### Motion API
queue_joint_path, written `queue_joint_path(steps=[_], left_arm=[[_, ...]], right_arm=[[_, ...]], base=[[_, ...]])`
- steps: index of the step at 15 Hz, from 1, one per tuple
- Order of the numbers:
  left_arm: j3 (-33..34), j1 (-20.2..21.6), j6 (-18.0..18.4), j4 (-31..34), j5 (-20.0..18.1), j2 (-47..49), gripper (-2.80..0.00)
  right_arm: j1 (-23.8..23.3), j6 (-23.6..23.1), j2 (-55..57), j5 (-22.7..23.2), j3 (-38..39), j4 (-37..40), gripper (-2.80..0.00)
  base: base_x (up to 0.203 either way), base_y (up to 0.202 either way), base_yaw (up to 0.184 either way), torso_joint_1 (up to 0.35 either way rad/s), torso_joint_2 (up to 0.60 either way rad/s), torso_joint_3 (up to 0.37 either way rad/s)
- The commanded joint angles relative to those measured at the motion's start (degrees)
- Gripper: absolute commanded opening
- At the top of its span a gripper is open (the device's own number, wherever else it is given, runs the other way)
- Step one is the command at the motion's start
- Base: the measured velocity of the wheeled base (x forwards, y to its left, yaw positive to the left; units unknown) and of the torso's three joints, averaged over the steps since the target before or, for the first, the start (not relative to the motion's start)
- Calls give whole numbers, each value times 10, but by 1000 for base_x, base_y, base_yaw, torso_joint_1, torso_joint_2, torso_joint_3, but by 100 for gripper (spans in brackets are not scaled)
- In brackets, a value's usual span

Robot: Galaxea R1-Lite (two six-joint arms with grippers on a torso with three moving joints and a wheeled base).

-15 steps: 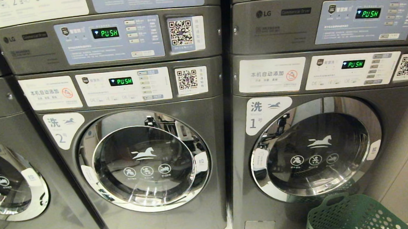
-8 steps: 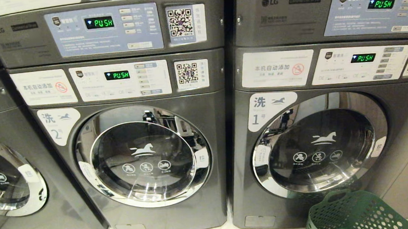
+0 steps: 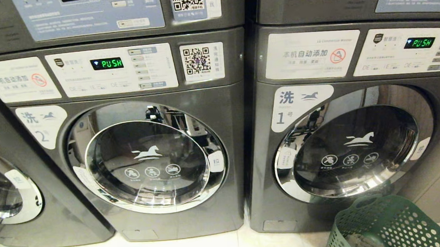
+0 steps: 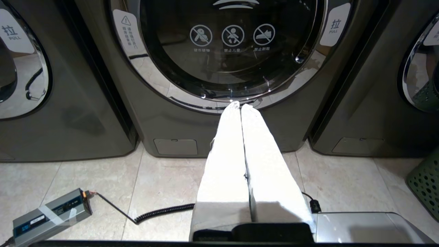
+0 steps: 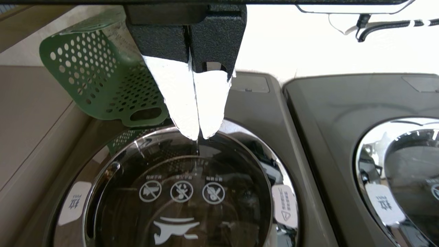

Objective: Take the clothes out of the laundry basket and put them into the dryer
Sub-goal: Take the clothes out of the basket

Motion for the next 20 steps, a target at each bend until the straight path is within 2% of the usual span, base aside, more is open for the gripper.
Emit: queue_joint_path(steps=[1, 20], left_arm=[[0, 0, 0, 0, 0, 0, -280], [0, 0, -6, 0, 0, 0, -280]], right_arm=[[0, 0, 0, 0, 0, 0, -280], [0, 0, 0, 0, 0, 0, -280]], base=[[0, 0, 0, -2, 2, -193], [0, 0, 0, 5, 2, -197]])
